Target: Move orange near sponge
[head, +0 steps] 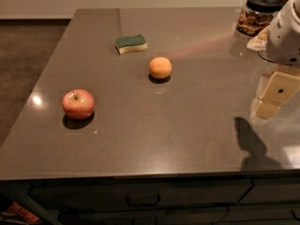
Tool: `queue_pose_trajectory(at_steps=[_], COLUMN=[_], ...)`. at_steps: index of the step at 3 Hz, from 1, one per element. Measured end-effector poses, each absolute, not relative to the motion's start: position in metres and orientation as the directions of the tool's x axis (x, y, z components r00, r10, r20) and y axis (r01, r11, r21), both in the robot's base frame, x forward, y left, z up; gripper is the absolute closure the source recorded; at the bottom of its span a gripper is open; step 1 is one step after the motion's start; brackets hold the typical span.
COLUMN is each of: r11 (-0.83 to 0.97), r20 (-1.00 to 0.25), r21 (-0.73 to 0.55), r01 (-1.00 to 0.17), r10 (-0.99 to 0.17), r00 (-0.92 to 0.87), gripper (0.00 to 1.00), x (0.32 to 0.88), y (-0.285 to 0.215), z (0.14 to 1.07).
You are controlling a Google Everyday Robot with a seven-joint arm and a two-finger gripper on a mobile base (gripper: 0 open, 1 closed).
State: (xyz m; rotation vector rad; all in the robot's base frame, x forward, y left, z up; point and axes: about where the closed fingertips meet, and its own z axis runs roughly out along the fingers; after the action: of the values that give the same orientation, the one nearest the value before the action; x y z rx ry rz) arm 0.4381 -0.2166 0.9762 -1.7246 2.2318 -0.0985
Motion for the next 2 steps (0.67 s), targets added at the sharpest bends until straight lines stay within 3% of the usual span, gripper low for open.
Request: queue_pose_trajectory(at_steps=[2], r11=[0.270], r20=[-0.248], r21=[-0.216], r01=[-0.938], r10=[-0.945], r00=[-0.215], gripper=[0.00], x=[0.453], y=[-0.202], z=[0.974])
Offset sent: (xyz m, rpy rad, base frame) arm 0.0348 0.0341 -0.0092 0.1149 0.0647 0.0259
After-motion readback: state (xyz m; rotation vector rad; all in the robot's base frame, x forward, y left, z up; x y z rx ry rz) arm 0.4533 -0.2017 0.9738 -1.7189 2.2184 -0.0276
